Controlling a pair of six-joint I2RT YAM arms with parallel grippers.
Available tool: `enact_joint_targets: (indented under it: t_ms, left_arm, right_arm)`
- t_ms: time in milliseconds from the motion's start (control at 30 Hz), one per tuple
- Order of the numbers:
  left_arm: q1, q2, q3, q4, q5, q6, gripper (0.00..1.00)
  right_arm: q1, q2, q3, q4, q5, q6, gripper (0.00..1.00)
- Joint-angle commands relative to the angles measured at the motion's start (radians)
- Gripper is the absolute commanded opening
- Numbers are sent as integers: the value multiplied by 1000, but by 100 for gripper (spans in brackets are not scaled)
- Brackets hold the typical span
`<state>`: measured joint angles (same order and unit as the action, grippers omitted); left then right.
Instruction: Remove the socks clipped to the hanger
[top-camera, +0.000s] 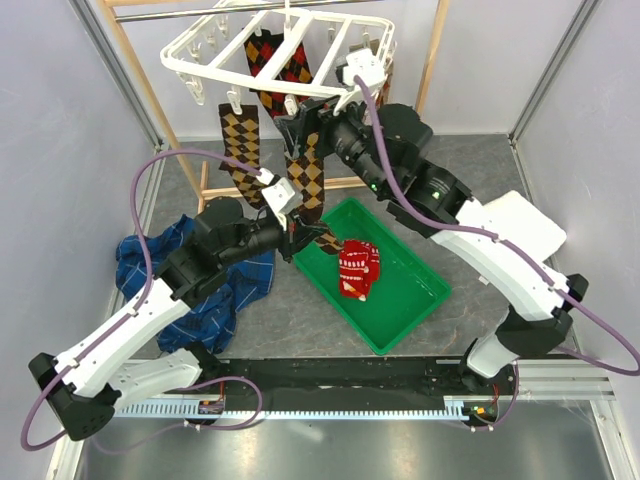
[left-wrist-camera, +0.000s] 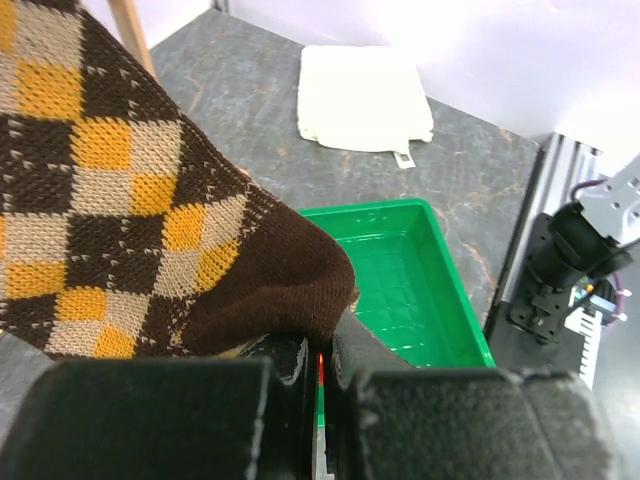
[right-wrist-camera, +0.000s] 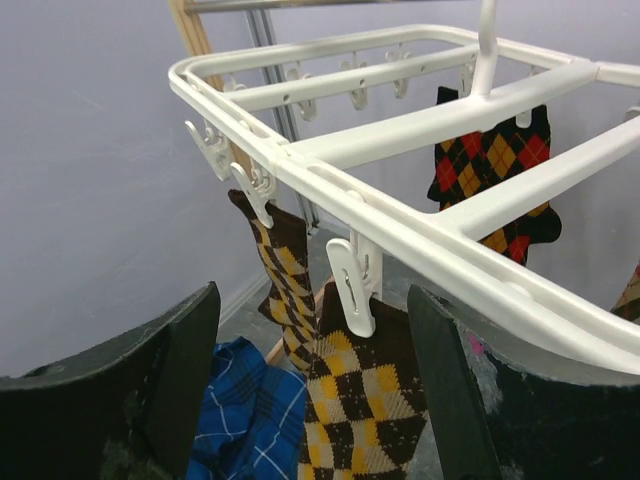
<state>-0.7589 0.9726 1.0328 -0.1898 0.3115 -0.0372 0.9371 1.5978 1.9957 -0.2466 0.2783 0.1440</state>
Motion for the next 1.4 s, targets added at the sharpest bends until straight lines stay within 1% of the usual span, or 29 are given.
enact_joint_targets:
  t_ms: [0, 133, 367, 433, 533, 733, 800, 867, 1000, 1200, 1233, 1367]
  left_arm:
    - [9, -25, 24, -8, 70, -33, 2]
    - [27, -41, 21, -8, 115, -47, 2]
    - [81, -49, 32, -4, 273, -98, 2]
    - [101, -48, 33, 7, 296, -119, 2]
    - [141, -49, 29, 26, 366, -164, 2]
    - [213, -55, 6, 102, 488, -249, 2]
    - [219, -54, 4, 124, 505, -265, 2]
    - [224, -52, 6, 130, 515, -279, 2]
    - [228, -57, 6, 131, 520, -283, 2]
    - [233, -61, 1, 135, 517, -293, 2]
    - [234, -61, -2, 142, 517, -302, 2]
    - [236, -63, -33, 185, 521, -336, 2]
  right_arm:
    - [-23, -64, -24, 40, -65, 31, 85]
    - [-60, -84, -57, 41, -187, 89, 85]
    - [-96, -96, -107, 82, -257, 140, 85]
    - [-110, -107, -132, 92, -268, 155, 85]
    - [-122, -136, -184, 125, -268, 183, 85]
    - [-127, -176, -281, 228, -251, 249, 85]
    - [-127, -185, -314, 239, -263, 267, 85]
    - [-127, -211, -366, 289, -263, 282, 85]
    - [-127, -263, -443, 351, -223, 322, 83]
    - [-127, -312, -508, 368, -189, 361, 77]
    - [-129, -318, -514, 363, -186, 376, 75]
    - [-126, -357, -595, 386, -177, 440, 72]
